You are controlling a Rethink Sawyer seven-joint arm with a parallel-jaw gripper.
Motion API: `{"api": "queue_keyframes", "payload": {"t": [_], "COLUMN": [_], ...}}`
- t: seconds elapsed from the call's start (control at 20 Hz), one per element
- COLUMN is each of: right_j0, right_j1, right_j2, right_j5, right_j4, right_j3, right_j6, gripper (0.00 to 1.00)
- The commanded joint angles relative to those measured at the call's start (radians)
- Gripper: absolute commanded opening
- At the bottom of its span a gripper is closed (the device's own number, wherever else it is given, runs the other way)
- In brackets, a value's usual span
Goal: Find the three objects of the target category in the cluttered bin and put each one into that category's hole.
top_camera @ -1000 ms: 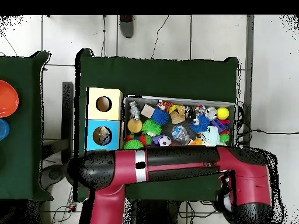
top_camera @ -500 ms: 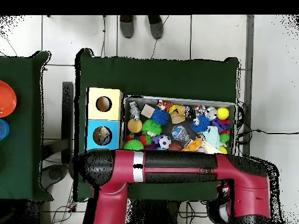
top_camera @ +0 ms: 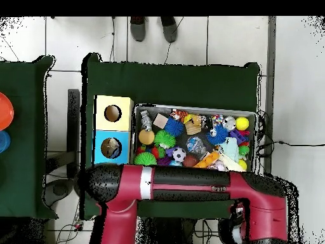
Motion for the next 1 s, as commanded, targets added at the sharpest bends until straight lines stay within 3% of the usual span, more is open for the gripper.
{"api": "queue_keyframes", "payload": {"t": [0.05, 0.2, 0.3, 0.35, 0.55, 0.8, 0.9, 1.0], "right_j0": [0.064, 0.067, 0.066, 0.073, 0.138, 0.176, 0.184, 0.184], "right_j1": [-0.022, -0.07, -0.087, -0.099, -0.167, -0.291, -0.34, -0.362], "right_j2": [0.001, 0.037, 0.021, 0.008, -0.035, 0.127, 0.185, 0.202], "right_j5": [0.059, 0.052, 0.052, 0.084, 0.369, 0.254, 0.212, 0.188], "right_j4": [0.064, 0.053, 0.054, 0.054, 0.08, 0.074, 0.085, 0.049], "right_j3": [-0.254, -0.264, -0.284, -0.303, -0.389, -0.411, -0.443, -0.484], "right_j6": [0.286, 0.285, 0.272, 0.257, 0.117, -0.272, -0.49, -0.684], "gripper": [1.0, 1.0, 1.0, 1.0, 1.0, 1.0, 1.0, 1.0]}}
